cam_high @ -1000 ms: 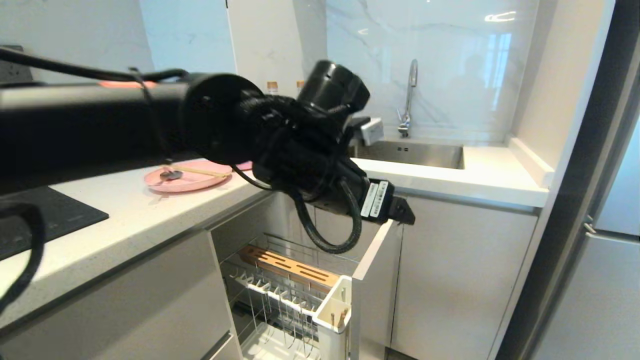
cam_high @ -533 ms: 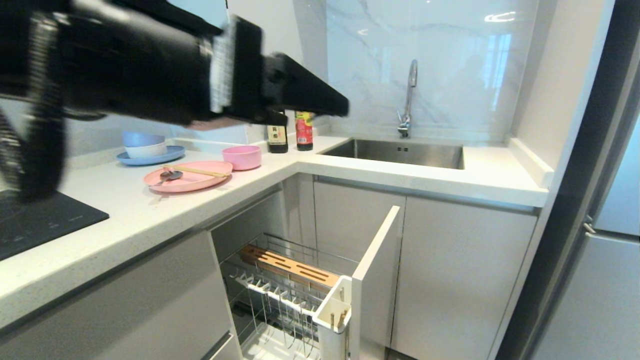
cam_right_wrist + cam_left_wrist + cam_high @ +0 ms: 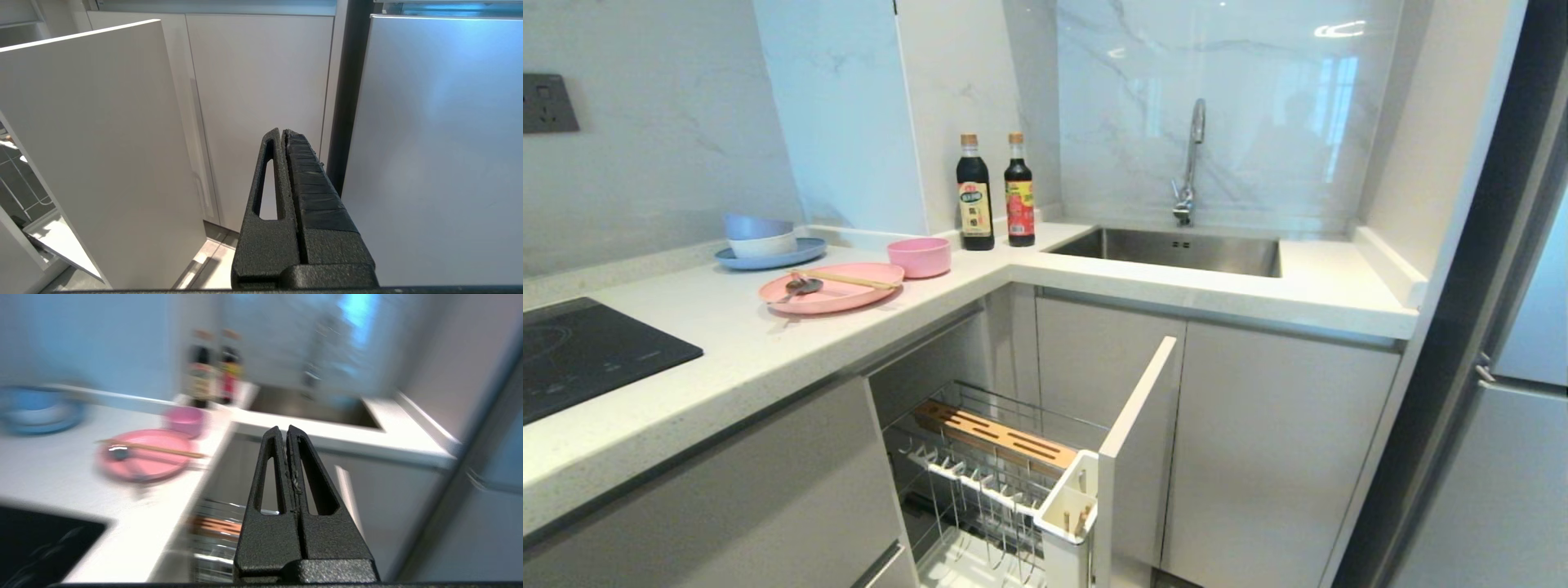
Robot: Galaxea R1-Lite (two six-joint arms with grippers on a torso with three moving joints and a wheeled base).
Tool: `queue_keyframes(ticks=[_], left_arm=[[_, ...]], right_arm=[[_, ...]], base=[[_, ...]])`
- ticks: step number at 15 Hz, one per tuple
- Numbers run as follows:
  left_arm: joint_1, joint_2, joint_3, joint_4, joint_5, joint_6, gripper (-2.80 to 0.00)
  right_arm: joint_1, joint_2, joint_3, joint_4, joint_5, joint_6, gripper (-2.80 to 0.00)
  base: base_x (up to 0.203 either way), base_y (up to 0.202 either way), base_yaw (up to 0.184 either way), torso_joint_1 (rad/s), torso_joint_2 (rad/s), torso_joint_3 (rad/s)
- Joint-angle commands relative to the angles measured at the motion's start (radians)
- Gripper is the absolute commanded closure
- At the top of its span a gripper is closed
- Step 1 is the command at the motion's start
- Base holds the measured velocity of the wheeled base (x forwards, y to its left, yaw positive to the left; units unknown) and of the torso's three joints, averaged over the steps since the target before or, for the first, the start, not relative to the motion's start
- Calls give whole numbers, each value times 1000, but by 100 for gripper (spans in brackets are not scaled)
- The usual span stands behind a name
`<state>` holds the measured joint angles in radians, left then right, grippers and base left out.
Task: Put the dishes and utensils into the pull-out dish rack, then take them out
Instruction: Pick up the chopsticks and place it in the cupboard
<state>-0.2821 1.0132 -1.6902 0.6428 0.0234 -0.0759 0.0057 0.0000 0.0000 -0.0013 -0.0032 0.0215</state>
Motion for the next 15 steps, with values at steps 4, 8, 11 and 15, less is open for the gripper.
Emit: queue_keyframes(ticks=[4,8,11,15], left_arm=[[278,-299,235,-16,0,47,0],[341,-559,575,-119,2,115,0],[322,-752,859,-257,-2,162,0],[294,-943,1269,-415,-17,234,0]], right_arm=[[1,0,2,0,0,0,0],[0,0,2,0,0,0,0],[0,0,2,0,0,0,0],[0,0,1,0,0,0,0]], base=[[0,0,0,0,0,0],[0,0,0,0,0,0],[0,0,0,0,0,0],[0,0,0,0,0,0]])
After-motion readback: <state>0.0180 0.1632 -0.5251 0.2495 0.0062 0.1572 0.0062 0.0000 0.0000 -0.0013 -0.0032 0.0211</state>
